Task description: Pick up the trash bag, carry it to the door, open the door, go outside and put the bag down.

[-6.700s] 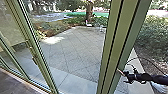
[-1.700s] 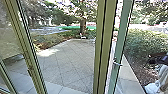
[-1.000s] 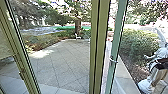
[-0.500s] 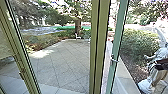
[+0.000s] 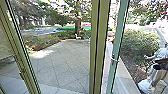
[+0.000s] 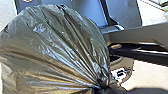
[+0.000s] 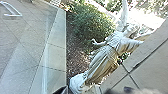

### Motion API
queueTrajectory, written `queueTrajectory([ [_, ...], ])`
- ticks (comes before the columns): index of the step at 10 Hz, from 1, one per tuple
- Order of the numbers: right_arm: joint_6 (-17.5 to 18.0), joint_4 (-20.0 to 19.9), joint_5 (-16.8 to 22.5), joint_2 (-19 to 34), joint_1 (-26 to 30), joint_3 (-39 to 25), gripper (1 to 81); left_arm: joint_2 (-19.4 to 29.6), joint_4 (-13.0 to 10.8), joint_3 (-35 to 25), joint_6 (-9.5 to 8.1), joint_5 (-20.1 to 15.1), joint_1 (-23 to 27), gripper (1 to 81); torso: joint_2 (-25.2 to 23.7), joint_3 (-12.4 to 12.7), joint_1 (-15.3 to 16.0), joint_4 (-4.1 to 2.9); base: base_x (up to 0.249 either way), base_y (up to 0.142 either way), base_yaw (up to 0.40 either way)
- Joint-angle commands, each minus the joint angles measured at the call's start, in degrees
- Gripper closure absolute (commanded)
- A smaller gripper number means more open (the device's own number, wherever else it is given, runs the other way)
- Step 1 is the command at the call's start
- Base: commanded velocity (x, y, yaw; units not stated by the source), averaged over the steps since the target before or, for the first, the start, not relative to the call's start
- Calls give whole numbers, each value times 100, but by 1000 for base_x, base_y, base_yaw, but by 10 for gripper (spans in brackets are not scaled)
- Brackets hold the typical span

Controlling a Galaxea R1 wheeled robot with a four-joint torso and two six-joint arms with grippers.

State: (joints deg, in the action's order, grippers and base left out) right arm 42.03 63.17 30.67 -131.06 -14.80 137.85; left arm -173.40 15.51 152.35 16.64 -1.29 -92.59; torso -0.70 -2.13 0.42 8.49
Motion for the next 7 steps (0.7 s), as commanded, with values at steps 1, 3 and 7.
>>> queueTrajectory([
  [1, -81, 1013, -316, 7, 1105, 962, 10, -37, 75, -29, 6, -407, 157, 811, 0, 0, 0, 219, 0, 0, 0],
  [3, -90, 1074, -404, 16, 1088, 1094, 10, -37, 75, -38, 6, -407, 157, 811, 0, 0, 0, 157, 0, 0, 0],
  [7, -107, 1171, -588, 86, 1018, 1593, 10, -37, 101, -20, 6, -407, 140, 811, 0, 0, 0, 312, 0, 0, 0],
])
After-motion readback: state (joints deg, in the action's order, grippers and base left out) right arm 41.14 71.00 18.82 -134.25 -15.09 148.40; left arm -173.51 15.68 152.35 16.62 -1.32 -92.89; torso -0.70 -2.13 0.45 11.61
